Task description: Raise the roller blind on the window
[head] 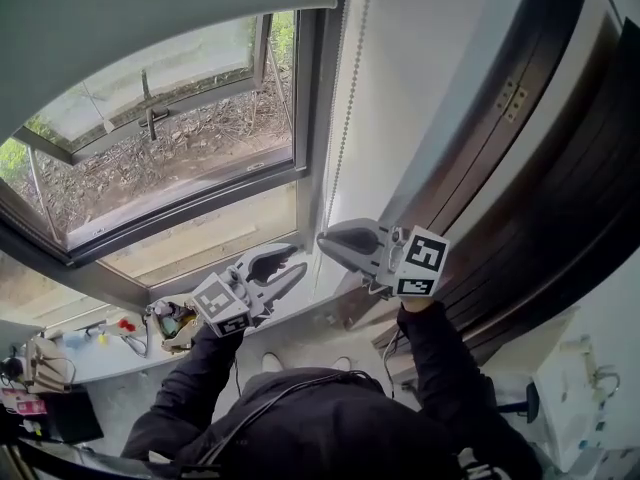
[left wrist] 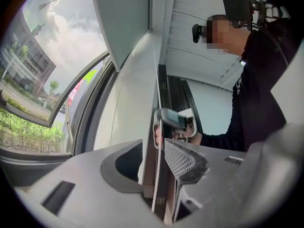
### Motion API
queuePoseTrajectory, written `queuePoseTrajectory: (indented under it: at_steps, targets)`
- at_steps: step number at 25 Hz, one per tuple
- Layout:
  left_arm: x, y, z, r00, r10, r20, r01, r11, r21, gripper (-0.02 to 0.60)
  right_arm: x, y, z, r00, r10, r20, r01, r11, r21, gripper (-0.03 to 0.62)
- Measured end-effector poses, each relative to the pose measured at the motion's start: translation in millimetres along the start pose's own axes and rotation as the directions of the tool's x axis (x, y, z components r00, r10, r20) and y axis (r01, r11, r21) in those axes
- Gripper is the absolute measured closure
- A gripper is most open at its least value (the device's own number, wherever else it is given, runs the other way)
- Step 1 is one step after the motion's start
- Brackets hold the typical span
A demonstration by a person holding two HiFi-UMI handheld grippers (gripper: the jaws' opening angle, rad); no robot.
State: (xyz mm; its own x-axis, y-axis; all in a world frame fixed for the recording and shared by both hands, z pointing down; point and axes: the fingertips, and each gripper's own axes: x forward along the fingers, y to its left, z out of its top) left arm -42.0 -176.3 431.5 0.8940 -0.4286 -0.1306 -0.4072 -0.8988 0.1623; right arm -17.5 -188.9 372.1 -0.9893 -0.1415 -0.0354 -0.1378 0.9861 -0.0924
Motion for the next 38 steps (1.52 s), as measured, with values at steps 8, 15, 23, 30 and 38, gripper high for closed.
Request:
queuePoseTrajectory:
  at_steps: [8, 15, 23, 30, 38]
  targets:
    - [26.5, -9.9, 75.2, 0.998, -0.048, 0.049, 0.042, 0.991, 0.129, 0.443, 7.1, 16.6, -90.2, 0.996, 0.012, -0.085, -0.004, 0.995, 0.099, 0.589]
    - [44.0, -18.3, 92.1, 0.996, -0.079, 0.043, 0.072, 0.988, 0.139, 0.443, 6.0, 23.9, -122.7, 0.991, 0.025, -0.132, -0.009, 0.993, 0.117, 0.589]
    - [48.7, -19.5, 91.7, 0.996, -0.089, 0.015, 0.087, 0.988, 0.132, 0.446, 2.6, 27.6, -121.1, 0.989, 0.024, -0.144, -0.011, 0.996, 0.093, 0.589]
    - [46.6, -29.6, 89.3, 0.993, -0.119, 0.012, 0.116, 0.985, 0.129, 0.574, 3.0, 30.5, -120.4, 0.982, 0.033, -0.188, -0.024, 0.999, 0.049, 0.588]
    - [41.1, -20.8, 60.2, 0.996, -0.087, -0.016, 0.088, 0.99, 0.109, 0.575, -16.0, 26.7, -66.8, 0.991, 0.115, -0.063, -0.109, 0.99, 0.091, 0.35]
